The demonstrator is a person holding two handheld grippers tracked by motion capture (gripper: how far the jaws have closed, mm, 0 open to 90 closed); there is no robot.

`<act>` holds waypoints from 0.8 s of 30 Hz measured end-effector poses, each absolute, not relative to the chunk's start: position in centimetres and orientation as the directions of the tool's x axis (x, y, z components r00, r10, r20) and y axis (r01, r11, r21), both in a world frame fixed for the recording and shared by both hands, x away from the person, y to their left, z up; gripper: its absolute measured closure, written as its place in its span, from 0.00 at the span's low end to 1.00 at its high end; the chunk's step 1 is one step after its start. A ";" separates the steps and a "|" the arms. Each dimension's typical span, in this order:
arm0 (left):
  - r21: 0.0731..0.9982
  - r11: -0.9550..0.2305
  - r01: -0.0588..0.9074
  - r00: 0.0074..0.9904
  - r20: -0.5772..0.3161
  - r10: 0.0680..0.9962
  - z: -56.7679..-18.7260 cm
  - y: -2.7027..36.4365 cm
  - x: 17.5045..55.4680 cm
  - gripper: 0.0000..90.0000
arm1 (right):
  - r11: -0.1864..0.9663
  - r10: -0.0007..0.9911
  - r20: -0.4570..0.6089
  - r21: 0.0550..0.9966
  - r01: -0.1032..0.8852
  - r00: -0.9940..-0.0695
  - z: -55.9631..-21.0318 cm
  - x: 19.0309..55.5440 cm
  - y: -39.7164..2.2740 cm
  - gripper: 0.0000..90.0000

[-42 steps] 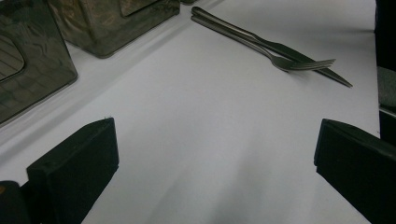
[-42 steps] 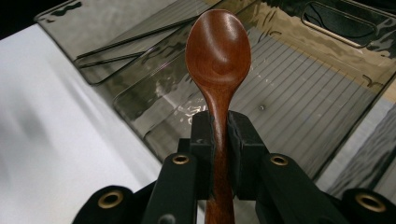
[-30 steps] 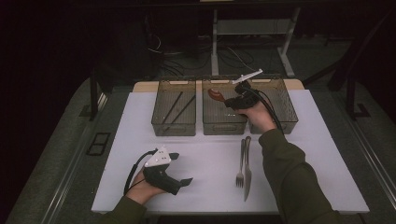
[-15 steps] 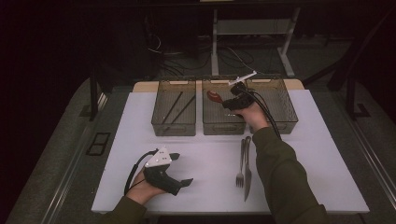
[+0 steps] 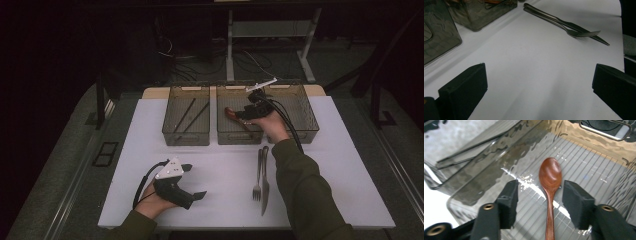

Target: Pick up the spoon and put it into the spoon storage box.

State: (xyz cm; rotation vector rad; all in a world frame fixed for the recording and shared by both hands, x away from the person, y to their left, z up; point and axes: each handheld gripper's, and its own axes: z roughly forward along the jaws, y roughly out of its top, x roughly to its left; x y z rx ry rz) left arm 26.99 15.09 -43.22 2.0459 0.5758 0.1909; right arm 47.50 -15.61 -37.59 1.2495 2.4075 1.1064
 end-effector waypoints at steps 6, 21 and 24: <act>0.846 -0.421 0.326 0.873 -0.098 0.478 -43.2 15.1 27.0 0.00 | 0.326 0.758 0.175 0.733 0.597 -0.629 -36.6 46.1 -16.8 0.44; 0.846 -0.418 0.331 0.869 -0.099 0.485 -43.3 15.1 26.9 0.00 | 0.314 0.711 0.177 0.786 0.532 -0.681 -35.3 41.7 -20.5 0.41; 0.845 -0.419 0.331 0.869 -0.100 0.485 -43.3 15.1 26.9 0.00 | 0.322 0.702 0.169 0.792 0.520 -0.692 -35.4 40.9 -20.9 0.40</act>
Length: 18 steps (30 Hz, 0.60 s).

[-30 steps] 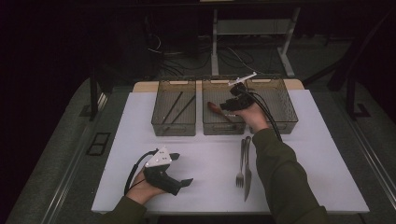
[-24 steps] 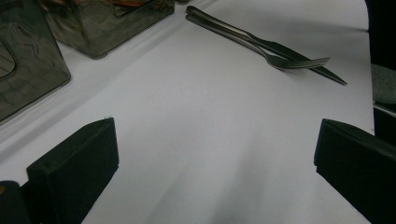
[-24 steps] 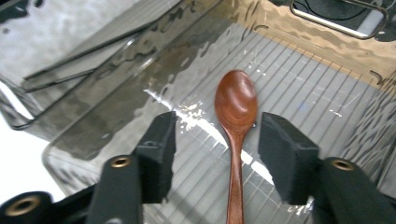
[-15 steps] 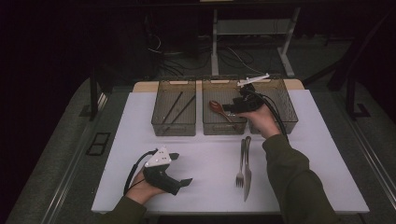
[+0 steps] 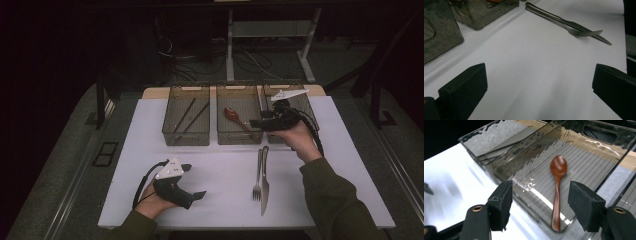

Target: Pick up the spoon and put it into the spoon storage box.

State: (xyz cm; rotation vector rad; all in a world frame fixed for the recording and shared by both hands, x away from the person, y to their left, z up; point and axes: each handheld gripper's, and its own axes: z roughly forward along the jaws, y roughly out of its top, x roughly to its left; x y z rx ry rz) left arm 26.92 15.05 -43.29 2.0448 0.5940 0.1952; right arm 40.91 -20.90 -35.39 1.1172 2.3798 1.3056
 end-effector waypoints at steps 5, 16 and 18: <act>0.845 -0.421 0.330 0.869 -0.098 0.484 -43.3 15.1 26.9 0.00 | 0.330 0.688 0.162 0.798 0.504 -0.707 -35.6 39.1 -21.4 0.40; 0.843 -0.424 0.330 0.869 -0.097 0.485 -43.2 15.1 26.9 0.00 | 0.340 0.657 0.165 0.805 0.485 -0.735 -36.7 35.5 -22.1 0.39; 0.843 -0.424 0.330 0.869 -0.096 0.485 -43.2 15.1 26.8 0.00 | 0.342 0.657 0.164 0.806 0.484 -0.736 -37.0 34.9 -22.3 0.39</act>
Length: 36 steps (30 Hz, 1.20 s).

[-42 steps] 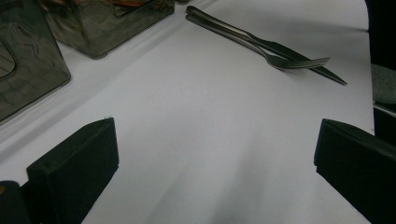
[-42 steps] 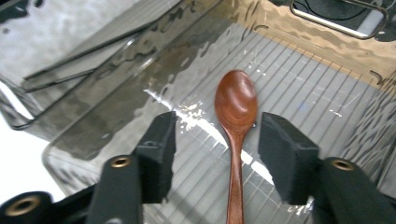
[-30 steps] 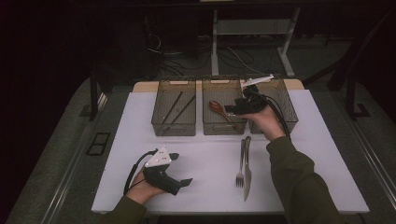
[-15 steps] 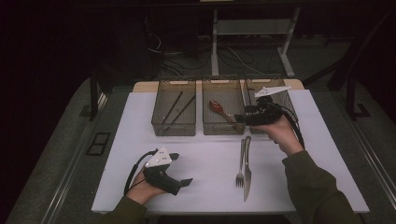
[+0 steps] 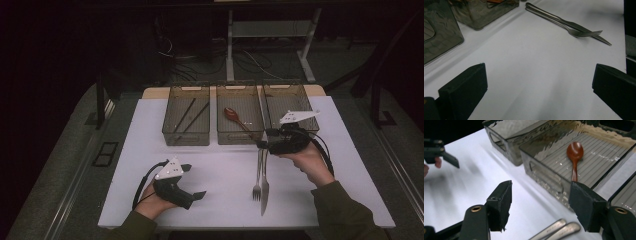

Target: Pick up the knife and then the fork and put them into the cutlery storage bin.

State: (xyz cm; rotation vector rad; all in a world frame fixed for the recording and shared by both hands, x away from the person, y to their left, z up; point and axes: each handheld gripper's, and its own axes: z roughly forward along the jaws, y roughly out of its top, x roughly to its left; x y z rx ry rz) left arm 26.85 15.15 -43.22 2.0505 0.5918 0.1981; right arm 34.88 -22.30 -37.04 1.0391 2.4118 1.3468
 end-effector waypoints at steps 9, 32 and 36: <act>0.844 -0.426 0.327 0.869 -0.091 0.487 -43.2 15.1 26.8 0.00 | 0.380 0.650 0.154 0.782 0.494 -0.744 -38.7 32.6 -23.2 0.39; 0.845 -0.427 0.323 0.867 -0.084 0.490 -43.1 15.1 26.7 0.00 | 0.532 0.531 0.174 0.694 0.486 -0.829 -42.4 26.2 -23.3 0.87; 0.843 -0.427 0.326 0.867 -0.086 0.492 -43.1 15.0 26.7 0.00 | 0.553 0.498 0.186 0.685 0.475 -0.847 -42.7 25.2 -23.0 0.96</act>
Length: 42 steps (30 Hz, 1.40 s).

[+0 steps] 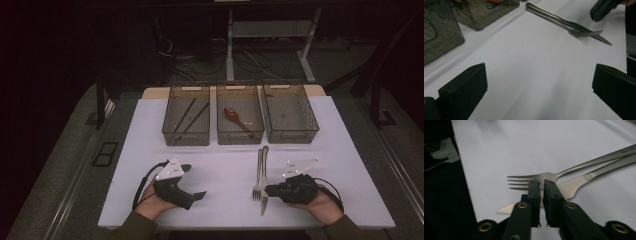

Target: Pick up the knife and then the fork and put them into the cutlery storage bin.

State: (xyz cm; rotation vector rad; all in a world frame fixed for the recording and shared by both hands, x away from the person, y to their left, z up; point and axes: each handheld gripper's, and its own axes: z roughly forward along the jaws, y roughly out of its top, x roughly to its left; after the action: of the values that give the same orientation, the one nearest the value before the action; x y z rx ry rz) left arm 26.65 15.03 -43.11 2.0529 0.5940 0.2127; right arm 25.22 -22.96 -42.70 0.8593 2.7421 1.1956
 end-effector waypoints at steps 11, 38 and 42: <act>0.844 -0.427 0.326 0.866 -0.086 0.492 -43.1 15.0 26.6 0.00 | 0.605 0.441 0.187 0.661 0.445 -0.878 -43.3 23.9 -21.5 1.00; 0.842 -0.428 0.328 0.866 -0.086 0.493 -43.1 15.0 26.6 0.00 | 0.594 0.447 0.205 0.660 0.461 -0.871 -43.9 24.4 -20.3 1.00; 0.842 -0.437 0.317 0.870 -0.076 0.486 -43.1 15.0 26.7 0.00 | 0.599 0.440 0.195 0.664 0.448 -0.877 -44.0 25.2 -19.5 1.00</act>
State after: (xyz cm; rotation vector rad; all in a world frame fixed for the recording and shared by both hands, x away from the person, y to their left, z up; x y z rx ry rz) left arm 26.69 15.02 -43.11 2.0615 0.5831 0.2181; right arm 25.15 -19.47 -43.96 0.7831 2.8182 1.1747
